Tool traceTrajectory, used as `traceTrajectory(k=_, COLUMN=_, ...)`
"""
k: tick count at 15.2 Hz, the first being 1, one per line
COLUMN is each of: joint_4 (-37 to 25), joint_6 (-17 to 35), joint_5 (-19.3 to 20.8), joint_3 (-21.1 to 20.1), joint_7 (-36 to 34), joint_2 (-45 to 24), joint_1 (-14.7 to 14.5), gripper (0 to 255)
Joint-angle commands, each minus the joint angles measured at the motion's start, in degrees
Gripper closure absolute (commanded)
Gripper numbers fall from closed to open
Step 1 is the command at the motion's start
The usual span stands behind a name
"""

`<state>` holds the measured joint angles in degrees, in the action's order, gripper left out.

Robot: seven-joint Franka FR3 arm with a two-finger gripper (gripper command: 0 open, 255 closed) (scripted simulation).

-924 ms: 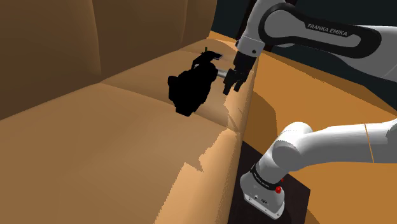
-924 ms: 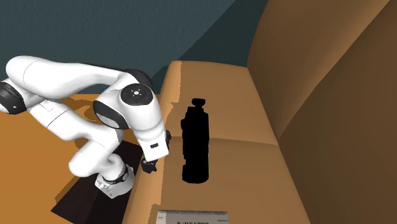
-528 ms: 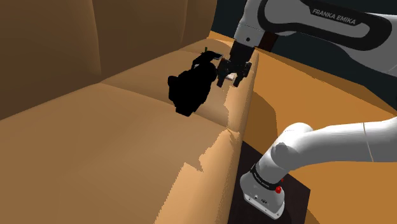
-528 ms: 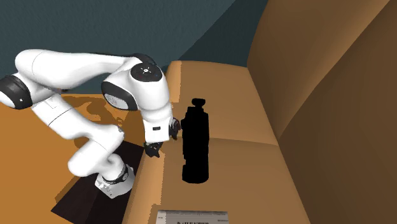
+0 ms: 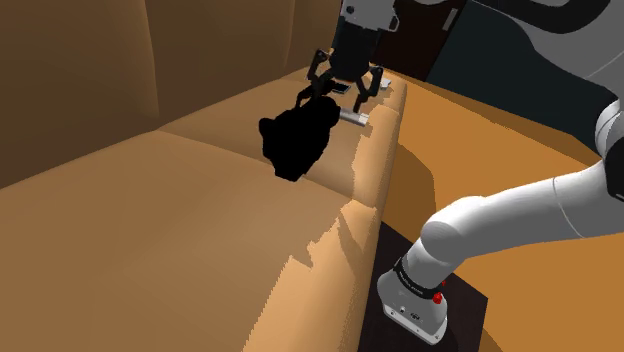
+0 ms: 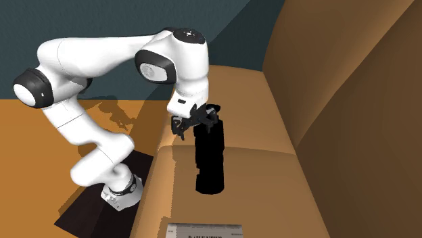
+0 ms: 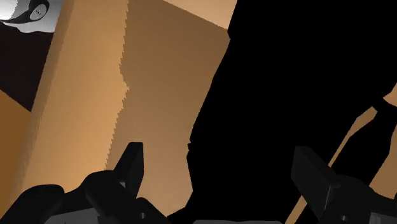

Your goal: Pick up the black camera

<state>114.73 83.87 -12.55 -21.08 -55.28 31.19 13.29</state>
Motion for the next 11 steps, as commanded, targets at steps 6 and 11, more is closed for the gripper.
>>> traceTrajectory(k=6, joint_4=-13.7, joint_6=-2.8, joint_5=2.1, joint_3=-8.3, joint_7=-24.2, joint_2=-10.9, joint_1=5.6, gripper=0)
traceTrajectory(k=11, joint_4=-8.5, joint_6=1.0, joint_5=1.5, joint_3=-8.2, joint_7=-23.6, joint_2=-9.4, joint_1=5.3, gripper=0)
